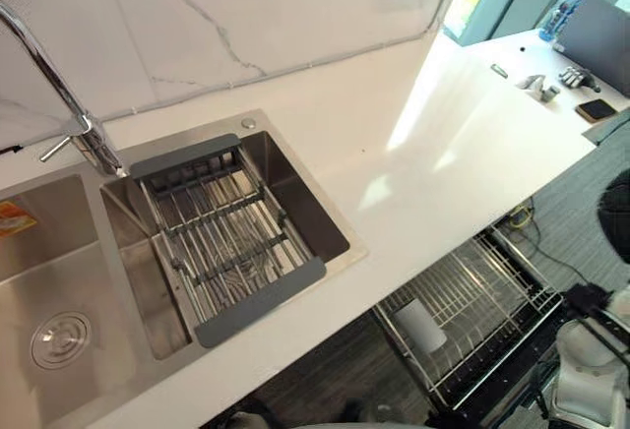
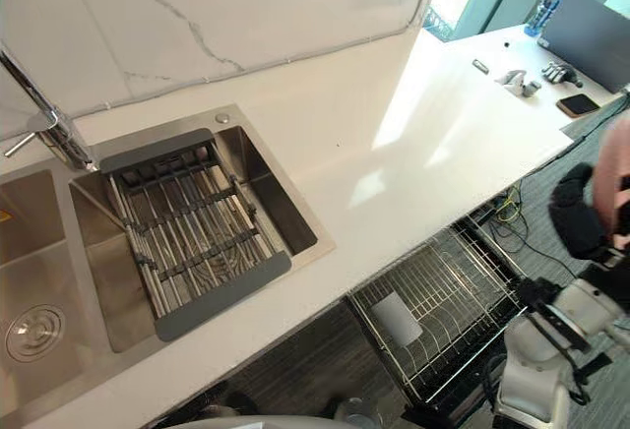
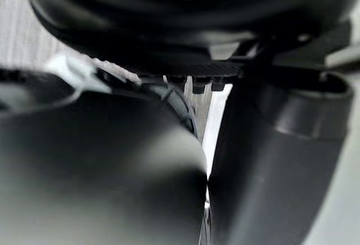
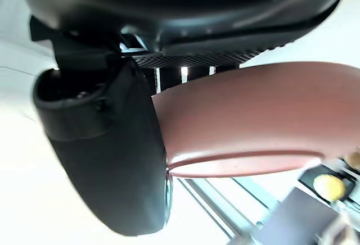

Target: Walk over to the sink, pick up the cup, carry it to the dishwasher, place the cup inside the dishwasher, then close the dishwasher door

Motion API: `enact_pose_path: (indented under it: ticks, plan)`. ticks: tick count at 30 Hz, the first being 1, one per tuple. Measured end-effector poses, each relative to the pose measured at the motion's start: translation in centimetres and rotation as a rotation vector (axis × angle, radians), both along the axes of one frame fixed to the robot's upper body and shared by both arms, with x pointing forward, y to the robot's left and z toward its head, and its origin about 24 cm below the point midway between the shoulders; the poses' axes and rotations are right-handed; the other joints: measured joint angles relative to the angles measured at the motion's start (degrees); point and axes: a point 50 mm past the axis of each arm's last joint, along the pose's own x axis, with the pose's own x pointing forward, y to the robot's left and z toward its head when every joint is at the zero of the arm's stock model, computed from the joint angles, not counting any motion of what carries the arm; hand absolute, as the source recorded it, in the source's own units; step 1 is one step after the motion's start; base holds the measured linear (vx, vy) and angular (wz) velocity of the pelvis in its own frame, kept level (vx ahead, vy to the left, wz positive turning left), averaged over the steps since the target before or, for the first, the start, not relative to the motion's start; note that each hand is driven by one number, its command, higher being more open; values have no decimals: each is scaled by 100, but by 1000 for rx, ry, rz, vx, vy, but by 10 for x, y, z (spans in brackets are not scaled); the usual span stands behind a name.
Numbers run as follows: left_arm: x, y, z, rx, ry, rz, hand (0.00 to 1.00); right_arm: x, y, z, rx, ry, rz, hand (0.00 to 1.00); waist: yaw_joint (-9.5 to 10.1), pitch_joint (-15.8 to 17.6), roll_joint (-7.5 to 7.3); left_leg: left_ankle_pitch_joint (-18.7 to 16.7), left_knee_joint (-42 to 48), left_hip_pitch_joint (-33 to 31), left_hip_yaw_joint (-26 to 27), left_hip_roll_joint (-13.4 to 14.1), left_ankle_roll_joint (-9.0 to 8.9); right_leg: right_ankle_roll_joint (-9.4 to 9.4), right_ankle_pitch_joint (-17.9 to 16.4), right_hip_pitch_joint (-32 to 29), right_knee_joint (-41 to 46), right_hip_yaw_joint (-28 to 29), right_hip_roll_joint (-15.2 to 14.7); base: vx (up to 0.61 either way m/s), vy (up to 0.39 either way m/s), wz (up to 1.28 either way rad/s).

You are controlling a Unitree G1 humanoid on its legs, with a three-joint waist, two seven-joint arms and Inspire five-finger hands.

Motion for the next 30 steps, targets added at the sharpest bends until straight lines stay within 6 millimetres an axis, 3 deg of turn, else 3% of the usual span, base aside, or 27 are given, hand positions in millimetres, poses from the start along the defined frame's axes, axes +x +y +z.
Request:
enact_pose_path:
  ticks: [4, 11, 18, 21, 24, 30]
  plan:
    - [-8, -10, -3, -12, 17, 17, 100, -14, 7, -41, 81, 211, 13, 0, -38, -88, 205, 108, -101, 70, -2, 65, -113, -51, 101, 152, -276, 3, 164, -90, -62, -8]
    - [-10, -10, -1, 0, 6, 26, 100, -13, 22, -89, 164, 445, 61, 0, -23, -54, 265, 196, -203, 88, -246, -72, -21, -19, 230, 372, -471, -207, 144, -69, 45, 17]
    - [-7, -16, -1, -12, -14, -17, 100, 5, 27, -107, 203, 566, 128, 0, 4, 154, 429, 314, -423, 83, -570, -280, 118, 10, 248, 495, -456, -535, 48, -79, 74, 27]
    - [-5, -18, -1, -24, -29, -41, 100, 13, 16, -119, 188, 665, 114, 0, 53, 239, 586, 468, -657, 107, -675, -428, 180, 18, 250, 496, -420, -649, 1, -53, 77, 20]
    - [-1, -26, -1, -55, -60, -81, 100, 15, 1, -132, 189, 775, 62, 0, 99, 375, 858, 621, -866, 96, -843, -541, 237, 34, 236, 500, -358, -824, -30, -44, 68, 28]
    - [2, -35, -1, -110, -87, -134, 100, 12, -17, -148, 221, 925, -20, 0, 105, 500, 1231, 800, -1036, 15, -1196, -630, 270, 42, 176, 558, -255, -1149, -41, -16, 49, 31]
